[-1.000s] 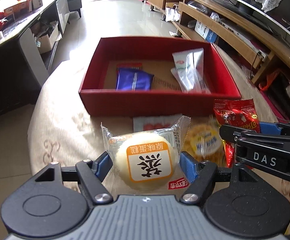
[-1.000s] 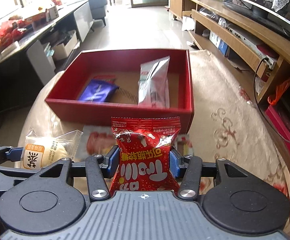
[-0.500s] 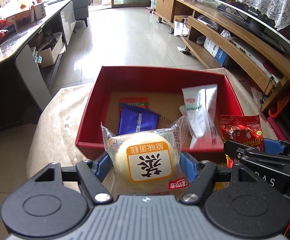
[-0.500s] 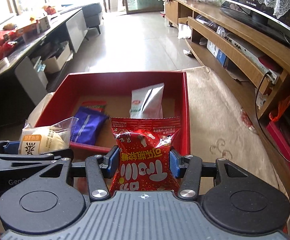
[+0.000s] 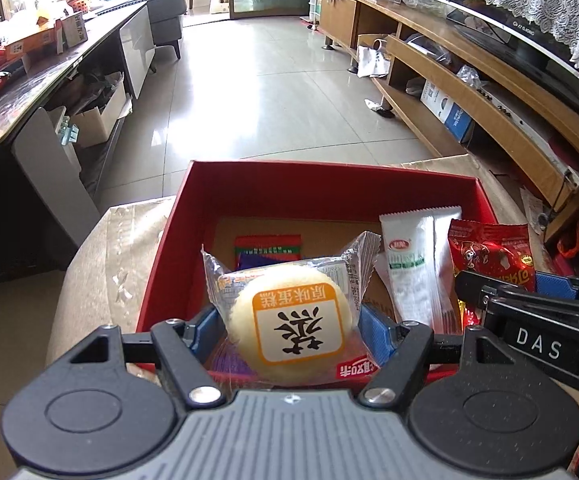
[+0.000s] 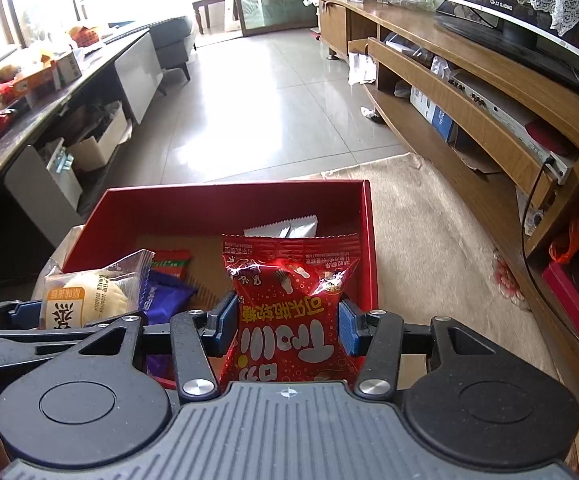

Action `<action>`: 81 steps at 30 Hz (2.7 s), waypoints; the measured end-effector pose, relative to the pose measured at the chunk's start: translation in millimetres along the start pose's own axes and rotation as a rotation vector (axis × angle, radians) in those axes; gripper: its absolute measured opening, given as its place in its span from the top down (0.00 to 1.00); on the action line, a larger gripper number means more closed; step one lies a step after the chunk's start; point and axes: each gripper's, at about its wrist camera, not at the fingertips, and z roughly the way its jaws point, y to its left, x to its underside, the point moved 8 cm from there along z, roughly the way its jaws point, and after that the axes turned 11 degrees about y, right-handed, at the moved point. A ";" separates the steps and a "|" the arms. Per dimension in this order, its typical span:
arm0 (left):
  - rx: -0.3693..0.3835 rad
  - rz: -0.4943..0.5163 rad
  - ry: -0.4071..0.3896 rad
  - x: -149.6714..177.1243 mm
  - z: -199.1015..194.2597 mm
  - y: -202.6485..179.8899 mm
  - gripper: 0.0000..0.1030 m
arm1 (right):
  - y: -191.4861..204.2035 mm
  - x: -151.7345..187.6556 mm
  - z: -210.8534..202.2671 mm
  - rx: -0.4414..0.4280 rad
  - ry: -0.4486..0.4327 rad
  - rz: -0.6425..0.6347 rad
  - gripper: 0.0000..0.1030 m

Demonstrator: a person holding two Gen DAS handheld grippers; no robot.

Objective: Organize snacks
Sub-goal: 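Carry the cake bun and red bag over the red box with both tools, then lower both items into the red box and open both tools, then withdraw both tools from the box toward the remaining snacks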

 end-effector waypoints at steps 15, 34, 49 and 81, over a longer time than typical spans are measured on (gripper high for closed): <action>-0.042 -0.022 0.033 -17.1 37.9 3.0 0.35 | 0.7 -14.1 37.8 -0.005 0.030 -0.009 0.44; -0.071 -0.046 0.080 -17.9 57.2 11.0 0.31 | 3.5 -15.6 53.1 0.033 0.028 -0.042 0.34; -0.073 -0.048 0.030 -24.1 37.0 17.4 0.29 | 3.4 -21.9 35.6 0.021 -0.015 -0.052 0.30; 0.002 0.044 0.049 47.0 -6.3 -12.6 0.29 | -24.8 41.1 -13.3 0.078 0.024 -0.006 0.26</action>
